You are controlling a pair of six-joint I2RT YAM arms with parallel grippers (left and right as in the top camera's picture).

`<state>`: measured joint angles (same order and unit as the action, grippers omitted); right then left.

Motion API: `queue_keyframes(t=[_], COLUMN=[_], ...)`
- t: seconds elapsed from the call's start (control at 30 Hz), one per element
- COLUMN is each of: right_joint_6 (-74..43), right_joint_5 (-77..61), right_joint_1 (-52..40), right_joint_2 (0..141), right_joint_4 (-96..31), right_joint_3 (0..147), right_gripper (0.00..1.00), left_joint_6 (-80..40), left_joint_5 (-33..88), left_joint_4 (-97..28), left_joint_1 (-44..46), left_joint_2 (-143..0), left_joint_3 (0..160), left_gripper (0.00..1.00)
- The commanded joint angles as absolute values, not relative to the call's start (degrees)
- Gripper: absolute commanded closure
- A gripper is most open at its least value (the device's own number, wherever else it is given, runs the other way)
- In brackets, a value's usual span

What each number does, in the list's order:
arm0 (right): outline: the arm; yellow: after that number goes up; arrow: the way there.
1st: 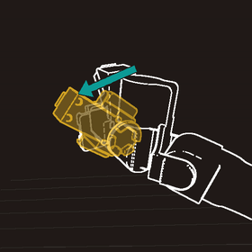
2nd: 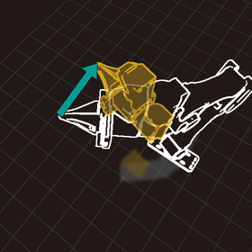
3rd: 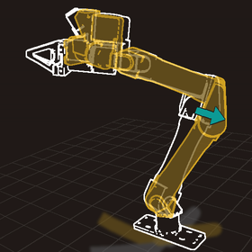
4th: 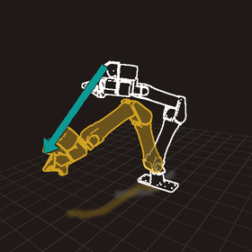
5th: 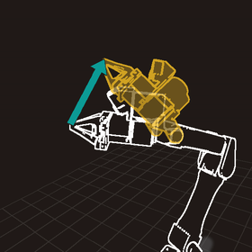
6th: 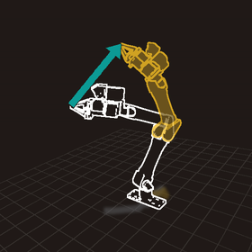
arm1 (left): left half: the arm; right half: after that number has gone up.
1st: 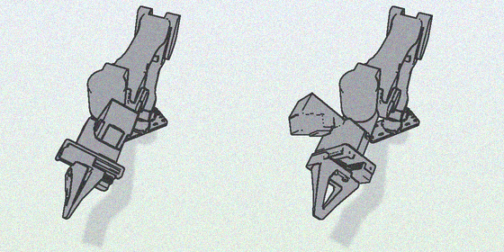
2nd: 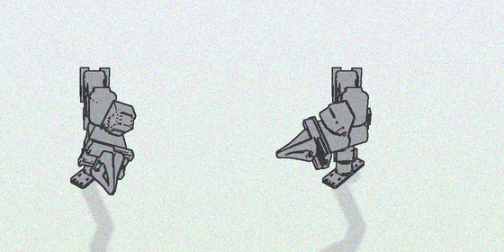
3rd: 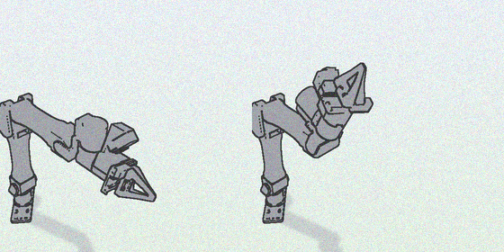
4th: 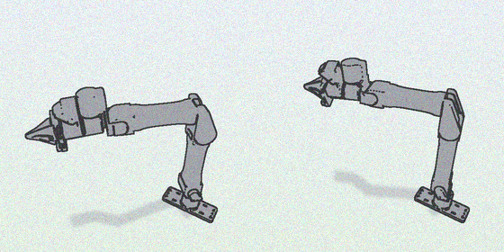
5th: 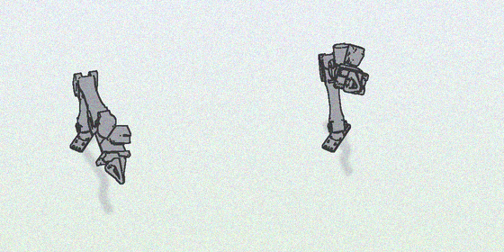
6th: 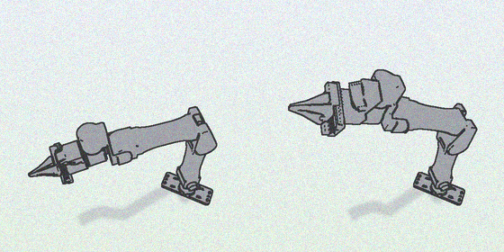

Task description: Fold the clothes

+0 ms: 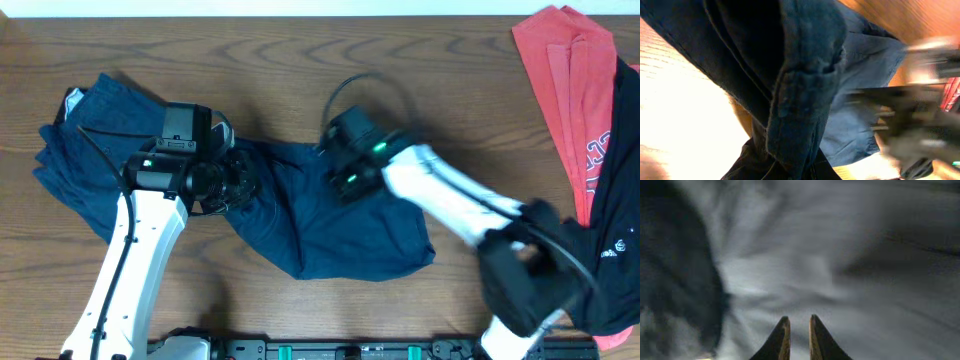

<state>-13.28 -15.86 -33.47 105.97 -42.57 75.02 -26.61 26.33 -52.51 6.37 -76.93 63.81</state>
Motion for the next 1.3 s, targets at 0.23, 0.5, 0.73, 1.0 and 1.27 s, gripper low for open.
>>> queue_keyframes(t=[0.23, 0.5, 0.73, 1.0, 1.27], right_joint_6=[-10.2, -12.0, -12.4, -12.9, -15.7], right_joint_5=[-5.5, -5.4, -5.3, -5.4, -5.3], right_joint_1=[-19.5, -18.5, -18.6, -18.5, -18.4], right_joint_2=[104.6, 105.7, 105.7, 105.7, 105.5], right_joint_4=[-52.4, -42.8, -40.6, -40.5, -43.0], right_joint_3=[71.2, 58.2, 54.0, 53.6, 54.6], right_gripper=[0.96, 0.97, 0.98, 0.98, 0.99], left_joint_6=[-24.5, -28.3, -32.7, -40.4, -43.6], left_joint_5=[26.4, 26.3, 26.3, 18.7, 16.8], left_joint_4=[-49.4, -43.4, -34.0, -25.9, -18.2], left_joint_1=[11.9, 22.3, 32.6, 44.0, 49.6], left_joint_2=[-76.2, -76.4, -77.4, -81.4, -88.1], left_joint_3=[65.2, 65.2, 65.1, 65.1, 65.1], left_gripper=[0.94, 0.94, 0.94, 0.94, 0.69])
